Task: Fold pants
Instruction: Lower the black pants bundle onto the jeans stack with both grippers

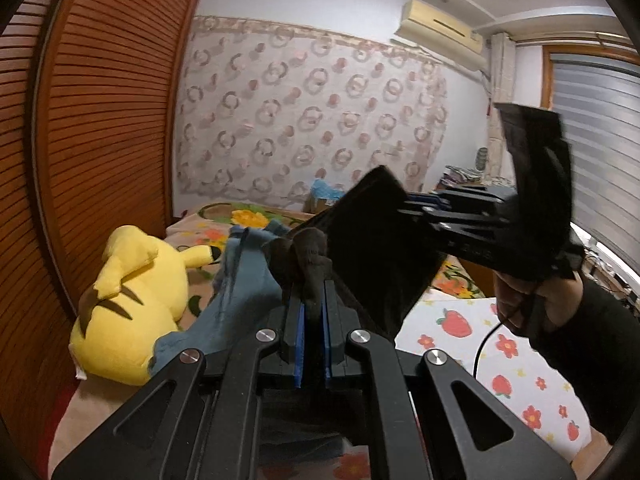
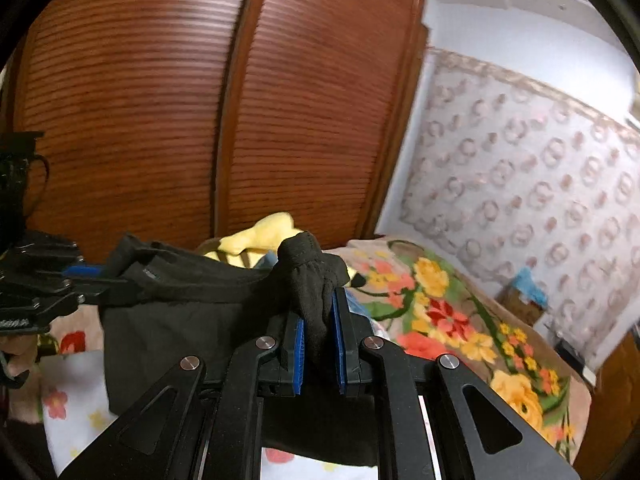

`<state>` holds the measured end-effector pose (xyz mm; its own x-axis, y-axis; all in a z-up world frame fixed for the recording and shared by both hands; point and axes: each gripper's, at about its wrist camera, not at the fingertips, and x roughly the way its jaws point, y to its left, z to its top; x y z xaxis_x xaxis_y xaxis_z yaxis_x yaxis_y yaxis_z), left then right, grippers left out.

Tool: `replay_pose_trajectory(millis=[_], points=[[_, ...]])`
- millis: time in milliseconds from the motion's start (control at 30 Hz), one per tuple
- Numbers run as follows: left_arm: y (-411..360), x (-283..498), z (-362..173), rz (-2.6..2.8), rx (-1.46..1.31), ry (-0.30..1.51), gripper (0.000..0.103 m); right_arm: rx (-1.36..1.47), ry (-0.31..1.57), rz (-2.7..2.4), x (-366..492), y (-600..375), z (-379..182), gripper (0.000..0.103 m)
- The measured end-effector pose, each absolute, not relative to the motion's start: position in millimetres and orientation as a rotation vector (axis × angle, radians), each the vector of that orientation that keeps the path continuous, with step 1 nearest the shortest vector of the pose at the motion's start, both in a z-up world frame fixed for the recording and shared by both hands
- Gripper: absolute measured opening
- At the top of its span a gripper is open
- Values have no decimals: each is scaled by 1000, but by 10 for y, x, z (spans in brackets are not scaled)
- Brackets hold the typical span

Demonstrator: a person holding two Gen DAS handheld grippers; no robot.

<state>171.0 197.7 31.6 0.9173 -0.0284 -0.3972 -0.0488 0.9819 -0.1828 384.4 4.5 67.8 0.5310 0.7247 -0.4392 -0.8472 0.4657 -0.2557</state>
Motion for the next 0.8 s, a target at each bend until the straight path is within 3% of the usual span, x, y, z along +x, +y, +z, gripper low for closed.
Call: replay_pose_trajectory(millis=[600, 800], points=[[2213, 1615, 78, 142, -247, 455, 8, -471, 370, 1071, 4388, 436, 570, 12], [2213, 1592, 78, 158, -242, 466, 13, -435, 398, 1051, 4359, 355, 657, 27]])
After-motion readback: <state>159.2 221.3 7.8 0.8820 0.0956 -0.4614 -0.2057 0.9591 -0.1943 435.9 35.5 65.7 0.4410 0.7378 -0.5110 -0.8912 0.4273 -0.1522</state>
